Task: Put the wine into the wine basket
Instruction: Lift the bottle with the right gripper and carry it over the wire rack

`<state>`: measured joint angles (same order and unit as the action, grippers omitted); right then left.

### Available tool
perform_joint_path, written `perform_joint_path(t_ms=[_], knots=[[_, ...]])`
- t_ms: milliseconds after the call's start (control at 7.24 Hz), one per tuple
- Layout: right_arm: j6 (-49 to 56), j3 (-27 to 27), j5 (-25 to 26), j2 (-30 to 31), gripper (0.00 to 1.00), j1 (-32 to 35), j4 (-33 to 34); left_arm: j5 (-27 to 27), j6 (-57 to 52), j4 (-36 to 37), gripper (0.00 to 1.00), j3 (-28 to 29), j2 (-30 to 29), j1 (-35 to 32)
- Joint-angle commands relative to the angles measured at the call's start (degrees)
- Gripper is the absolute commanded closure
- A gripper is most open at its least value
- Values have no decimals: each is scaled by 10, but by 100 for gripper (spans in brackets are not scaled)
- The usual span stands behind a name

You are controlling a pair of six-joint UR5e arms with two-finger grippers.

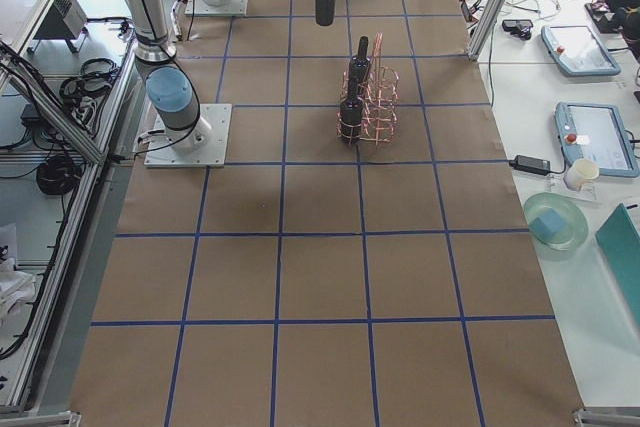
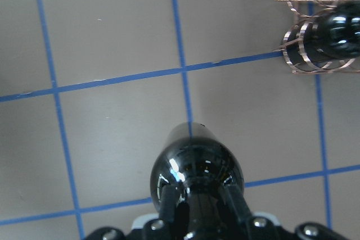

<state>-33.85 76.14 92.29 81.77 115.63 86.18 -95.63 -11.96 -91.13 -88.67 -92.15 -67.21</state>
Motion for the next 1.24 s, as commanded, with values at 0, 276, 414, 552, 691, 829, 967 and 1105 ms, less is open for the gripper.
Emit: perform_joint_path(t_ms=[0, 276, 414, 552, 691, 829, 967, 1105], knots=[[138, 12, 24, 91, 100, -106, -132, 0, 17, 4, 0, 3, 6, -65], [221, 44, 25, 141, 100, -183, -131, 1, 19, 3, 0, 3, 14, -81], [237, 45, 25, 143, 100, -215, -102, 9, 19, -1, 0, -2, 21, -83], [249, 47, 25, 139, 100, -245, -26, 10, 19, -2, 0, -3, 27, -82], [285, 47, 17, 138, 100, -280, -20, 13, 19, -1, 0, -7, 26, -83], [289, 54, 3, 137, 100, -304, -20, 36, 19, -1, 0, -7, 28, -84], [298, 72, -23, 136, 100, -312, -4, 73, 18, -3, 0, -8, 27, -85], [299, 104, -25, 129, 100, -312, 34, 69, 15, -3, 0, -9, 28, -103]])
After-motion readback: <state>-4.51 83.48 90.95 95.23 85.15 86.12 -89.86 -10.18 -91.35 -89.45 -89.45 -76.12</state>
